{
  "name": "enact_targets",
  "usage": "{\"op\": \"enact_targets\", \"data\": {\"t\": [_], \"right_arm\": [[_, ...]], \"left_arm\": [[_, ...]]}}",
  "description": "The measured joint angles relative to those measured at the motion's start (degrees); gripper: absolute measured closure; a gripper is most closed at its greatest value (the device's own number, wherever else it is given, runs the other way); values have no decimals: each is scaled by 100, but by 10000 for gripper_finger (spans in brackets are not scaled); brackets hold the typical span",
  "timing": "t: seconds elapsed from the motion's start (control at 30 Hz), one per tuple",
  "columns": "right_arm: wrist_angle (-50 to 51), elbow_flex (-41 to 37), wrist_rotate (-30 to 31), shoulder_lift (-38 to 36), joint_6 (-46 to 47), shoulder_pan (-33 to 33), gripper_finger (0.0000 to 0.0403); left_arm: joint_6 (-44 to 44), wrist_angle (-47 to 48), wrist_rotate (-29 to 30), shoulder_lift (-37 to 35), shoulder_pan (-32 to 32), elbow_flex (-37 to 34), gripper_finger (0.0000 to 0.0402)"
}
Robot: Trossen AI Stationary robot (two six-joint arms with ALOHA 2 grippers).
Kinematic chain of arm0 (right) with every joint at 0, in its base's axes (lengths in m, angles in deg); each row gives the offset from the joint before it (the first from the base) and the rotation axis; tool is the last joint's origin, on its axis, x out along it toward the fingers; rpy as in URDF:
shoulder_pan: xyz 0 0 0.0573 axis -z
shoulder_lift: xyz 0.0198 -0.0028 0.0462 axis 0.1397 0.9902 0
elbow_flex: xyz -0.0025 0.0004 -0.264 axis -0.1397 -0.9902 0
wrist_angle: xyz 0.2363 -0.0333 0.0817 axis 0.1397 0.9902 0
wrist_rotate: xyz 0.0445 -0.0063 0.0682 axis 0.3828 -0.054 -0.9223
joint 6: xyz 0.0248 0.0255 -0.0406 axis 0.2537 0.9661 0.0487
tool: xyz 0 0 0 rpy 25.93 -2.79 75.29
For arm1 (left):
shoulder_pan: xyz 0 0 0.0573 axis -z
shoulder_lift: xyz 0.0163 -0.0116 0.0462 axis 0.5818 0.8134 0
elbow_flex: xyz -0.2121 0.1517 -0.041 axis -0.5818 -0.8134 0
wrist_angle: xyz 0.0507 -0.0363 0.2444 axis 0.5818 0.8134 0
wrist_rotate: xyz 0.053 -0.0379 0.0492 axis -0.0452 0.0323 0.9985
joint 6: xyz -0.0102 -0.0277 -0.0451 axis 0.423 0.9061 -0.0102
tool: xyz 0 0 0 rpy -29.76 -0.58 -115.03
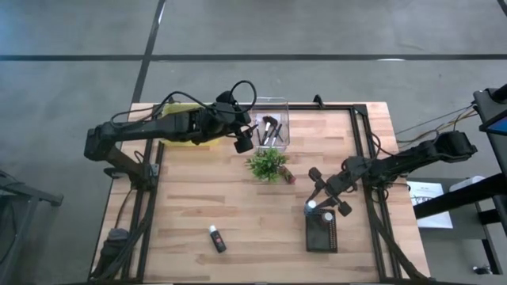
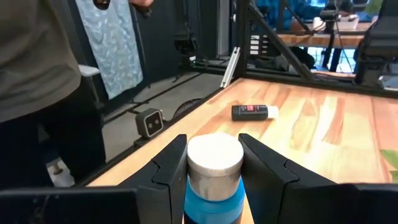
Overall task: Pick & Place Paint Supplies
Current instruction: Put the blue paint bottle into the black bin
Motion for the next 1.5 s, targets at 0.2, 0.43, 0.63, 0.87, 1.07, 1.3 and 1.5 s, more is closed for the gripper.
{"op": "enact_targets", "data": {"t": [0.2,0.43,0.63,0.87,1.07,1.3,1.5], "right_arm": [[-188,-234,385,-229,320,-251,289],[-288,-532,1425,-604,419,-882,289],[-286,-593,2117,-602,427,-1366,289],[-269,-626,2577,-595,434,-1637,289],[-266,-670,2781,-582,449,-1776,289],[-278,-697,3183,-562,465,-2030,289],[-296,-735,3367,-462,478,-2196,289]], "left_arm": [[-9,13,0,-4,0,0,121],[-8,15,12,-4,-2,0,121],[9,15,40,-4,-13,0,121],[11,0,59,-4,-13,0,121],[11,-7,59,-4,-13,0,121],[11,-7,59,-4,-15,0,121],[11,-7,60,-3,-26,0,121]]}}
